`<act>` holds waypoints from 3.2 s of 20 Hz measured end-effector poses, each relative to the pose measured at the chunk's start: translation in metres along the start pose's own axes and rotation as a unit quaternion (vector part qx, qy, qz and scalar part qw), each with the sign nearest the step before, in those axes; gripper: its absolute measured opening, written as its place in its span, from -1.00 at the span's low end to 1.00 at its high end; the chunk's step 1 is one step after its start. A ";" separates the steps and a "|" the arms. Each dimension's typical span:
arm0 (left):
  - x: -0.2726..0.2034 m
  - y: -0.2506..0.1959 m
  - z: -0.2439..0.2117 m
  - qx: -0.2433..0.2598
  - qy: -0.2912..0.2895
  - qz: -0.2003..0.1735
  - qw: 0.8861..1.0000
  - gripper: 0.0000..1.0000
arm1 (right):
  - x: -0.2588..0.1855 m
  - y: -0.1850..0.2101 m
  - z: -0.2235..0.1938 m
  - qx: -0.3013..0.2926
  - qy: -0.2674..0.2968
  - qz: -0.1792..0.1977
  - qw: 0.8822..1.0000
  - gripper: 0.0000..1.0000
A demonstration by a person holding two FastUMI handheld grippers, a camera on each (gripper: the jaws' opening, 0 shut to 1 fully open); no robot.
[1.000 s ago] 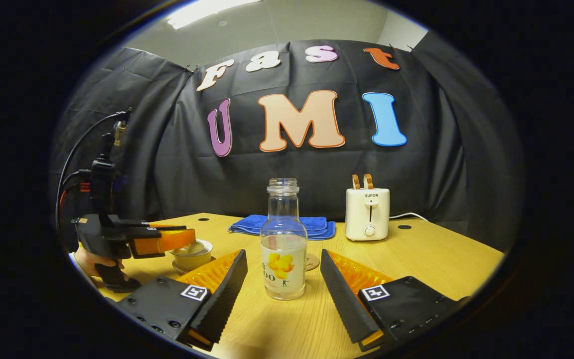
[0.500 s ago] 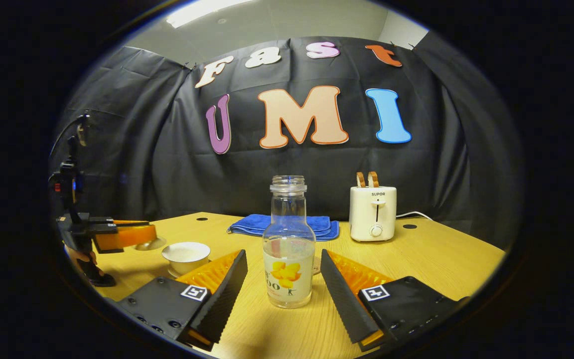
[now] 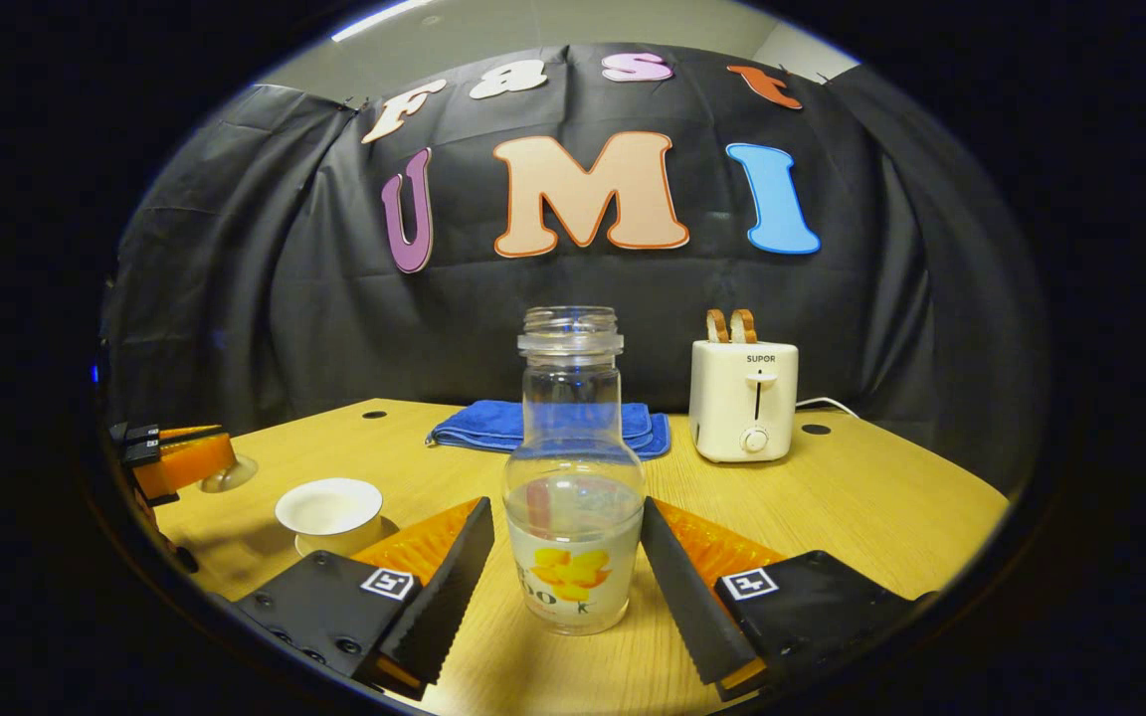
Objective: Open the teacup lid with one hand, grasp the water bottle and pour water into the teacup with the other hand; after pouring, place the water bottle on the coaster and then close the teacup lid.
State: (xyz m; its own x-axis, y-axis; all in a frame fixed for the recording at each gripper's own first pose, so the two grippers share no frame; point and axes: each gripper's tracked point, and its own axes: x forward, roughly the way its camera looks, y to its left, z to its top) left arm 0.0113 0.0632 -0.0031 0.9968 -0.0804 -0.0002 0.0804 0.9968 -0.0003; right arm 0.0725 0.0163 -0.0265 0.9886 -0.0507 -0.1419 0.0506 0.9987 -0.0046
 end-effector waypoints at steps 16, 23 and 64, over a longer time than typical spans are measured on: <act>-0.002 0.047 0.000 0.000 0.002 0.049 0.999 -0.46 | 0.006 -0.010 -0.001 -0.065 0.014 -0.033 0.997 0.60; -0.002 0.047 0.000 0.000 0.002 0.049 0.999 -0.46 | 0.001 0.000 0.013 -0.220 -0.006 -0.036 0.975 0.59; -0.002 0.044 0.001 -0.001 0.003 0.045 0.999 -0.46 | 0.014 0.057 0.011 -0.741 -0.047 -0.012 0.670 0.56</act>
State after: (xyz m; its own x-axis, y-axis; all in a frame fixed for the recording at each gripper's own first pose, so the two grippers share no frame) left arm 0.0131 0.1077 -0.0025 0.9999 0.0094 -0.0059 -0.0094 1.0000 -0.0025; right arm 0.0908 0.0730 -0.0175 0.9981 0.0028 -0.0621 -0.0615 -0.1003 -0.9931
